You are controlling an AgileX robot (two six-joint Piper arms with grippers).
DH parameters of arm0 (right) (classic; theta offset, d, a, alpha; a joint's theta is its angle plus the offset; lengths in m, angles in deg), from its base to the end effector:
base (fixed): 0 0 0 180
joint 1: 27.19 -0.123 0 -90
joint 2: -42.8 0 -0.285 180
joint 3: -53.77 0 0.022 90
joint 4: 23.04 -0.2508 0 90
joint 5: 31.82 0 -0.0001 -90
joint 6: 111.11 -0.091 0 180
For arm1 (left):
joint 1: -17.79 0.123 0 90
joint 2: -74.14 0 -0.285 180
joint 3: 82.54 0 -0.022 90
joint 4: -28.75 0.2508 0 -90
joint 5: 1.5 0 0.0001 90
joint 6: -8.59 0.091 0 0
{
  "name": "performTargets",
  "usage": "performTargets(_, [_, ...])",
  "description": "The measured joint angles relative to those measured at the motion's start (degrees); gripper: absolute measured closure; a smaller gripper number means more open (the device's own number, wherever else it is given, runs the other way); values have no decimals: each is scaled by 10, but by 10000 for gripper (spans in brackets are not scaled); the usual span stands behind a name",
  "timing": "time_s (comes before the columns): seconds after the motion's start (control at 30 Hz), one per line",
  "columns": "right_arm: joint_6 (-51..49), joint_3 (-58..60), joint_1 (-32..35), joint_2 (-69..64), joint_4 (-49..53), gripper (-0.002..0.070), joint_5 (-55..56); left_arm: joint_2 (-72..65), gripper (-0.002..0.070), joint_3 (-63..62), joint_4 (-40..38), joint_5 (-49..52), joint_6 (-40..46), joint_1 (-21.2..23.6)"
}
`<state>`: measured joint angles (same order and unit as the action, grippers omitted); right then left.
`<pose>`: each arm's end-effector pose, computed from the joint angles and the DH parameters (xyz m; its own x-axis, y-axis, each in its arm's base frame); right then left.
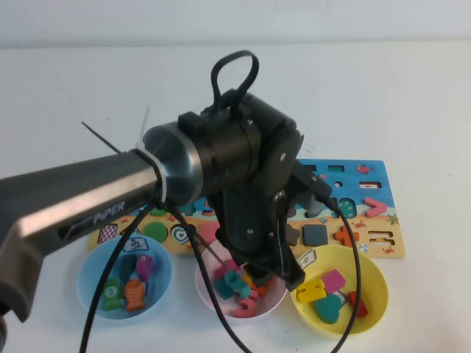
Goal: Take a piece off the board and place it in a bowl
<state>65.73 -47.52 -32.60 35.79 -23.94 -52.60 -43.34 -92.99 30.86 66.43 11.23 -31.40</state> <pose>0.0525 0.0055 0.1725 -0.2890 0.0427 -0.9564 -0.0796 0.9945 0.0685 0.2544 -0.2899 0.2328 -0.6047 0.7918 -0.0859 0.7921 0.6091 0.0392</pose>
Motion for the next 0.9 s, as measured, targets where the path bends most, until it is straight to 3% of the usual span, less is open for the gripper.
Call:
performTargets(0.2, [0,0,0,0,0,694,0,0,422,37,0,-80,1,0])
performTargets(0.43, [0,0,0,0,0,694,0,0,419,38,-1,-93,1,0])
performTargets(0.6, [0,0,0,0,0,694,0,0,319,39,-2,-76,-4,0])
performTargets(0.73, [0,0,0,0,0,694,0,0,291,39,-1,-65,-4,0])
performTargets(0.83, [0,0,0,0,0,694,0,8,319,39,12,-73,-5,0])
performTargets(0.9, [0,0,0,0,0,694,0,28,385,39,18,-84,-5,0])
